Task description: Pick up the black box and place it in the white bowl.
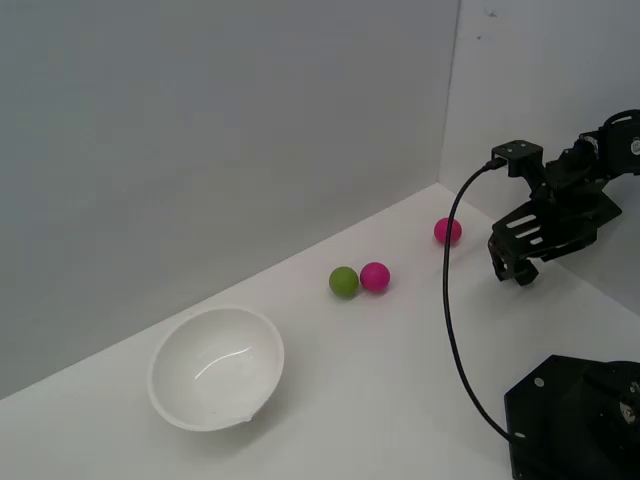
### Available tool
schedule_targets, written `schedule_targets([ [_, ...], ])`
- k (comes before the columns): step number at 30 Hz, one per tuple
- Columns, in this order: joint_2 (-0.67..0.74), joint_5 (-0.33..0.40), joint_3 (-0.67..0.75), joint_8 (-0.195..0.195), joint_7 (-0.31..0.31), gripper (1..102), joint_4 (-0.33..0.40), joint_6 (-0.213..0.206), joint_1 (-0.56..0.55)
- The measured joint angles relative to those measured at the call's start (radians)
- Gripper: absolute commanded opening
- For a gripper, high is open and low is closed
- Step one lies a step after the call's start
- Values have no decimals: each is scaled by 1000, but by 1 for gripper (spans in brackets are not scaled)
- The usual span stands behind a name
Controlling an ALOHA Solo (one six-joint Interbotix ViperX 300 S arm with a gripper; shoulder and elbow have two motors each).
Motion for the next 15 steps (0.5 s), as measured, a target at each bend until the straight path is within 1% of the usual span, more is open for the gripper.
schedule_targets([
  [3, -17, 0, -15, 0, -15, 100, 0, 0, 0],
  [11, -51, 0, -49, 0, -18, 98, 2, -3, 0],
  [13, -52, 0, -49, 0, -18, 95, 0, -3, 0],
  [14, -51, 0, -49, 0, -18, 90, 0, -3, 0],
  [15, -52, 6, -49, 0, -21, 83, 6, -3, 0],
])
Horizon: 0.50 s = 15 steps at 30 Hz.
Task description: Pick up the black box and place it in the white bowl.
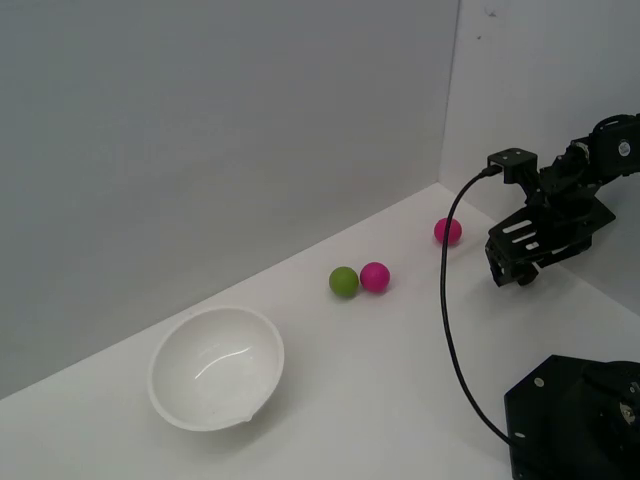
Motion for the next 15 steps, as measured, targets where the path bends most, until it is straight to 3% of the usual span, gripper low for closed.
schedule_targets([
  [3, 0, 11, 0, 0, 2, 59, 11, 0, 0],
  [11, 0, 11, 0, 0, 2, 31, 11, -2, 0],
  [15, 0, 11, 0, 0, 2, 2, 11, 2, 0],
])
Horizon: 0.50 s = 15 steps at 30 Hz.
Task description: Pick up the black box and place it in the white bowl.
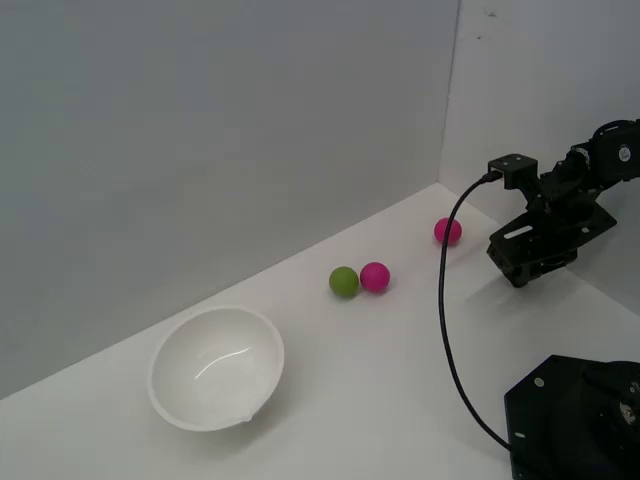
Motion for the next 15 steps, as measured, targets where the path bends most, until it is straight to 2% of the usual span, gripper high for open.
schedule_targets([
  [11, 32, 0, 29, 0, 0, 3, 0, 5, 0],
  [15, 51, -2, 51, 0, 28, 3, -2, 5, 0],
])
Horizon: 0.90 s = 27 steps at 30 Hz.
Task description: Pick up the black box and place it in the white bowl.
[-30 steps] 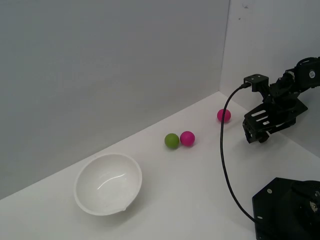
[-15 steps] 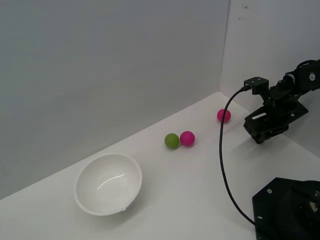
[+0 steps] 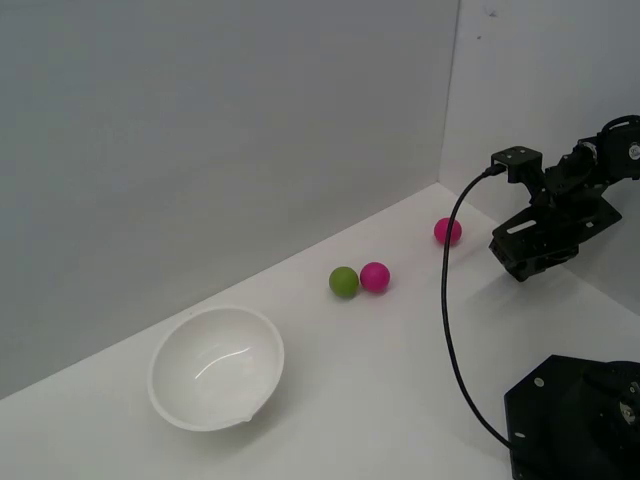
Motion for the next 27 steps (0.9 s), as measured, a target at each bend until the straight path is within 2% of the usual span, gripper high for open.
schedule_targets([
  [14, 123, -64, 123, 3, 72, 3, -63, 0, 0],
  [27, 256, -72, 256, 2, 77, 3, -72, 0, -75],
])
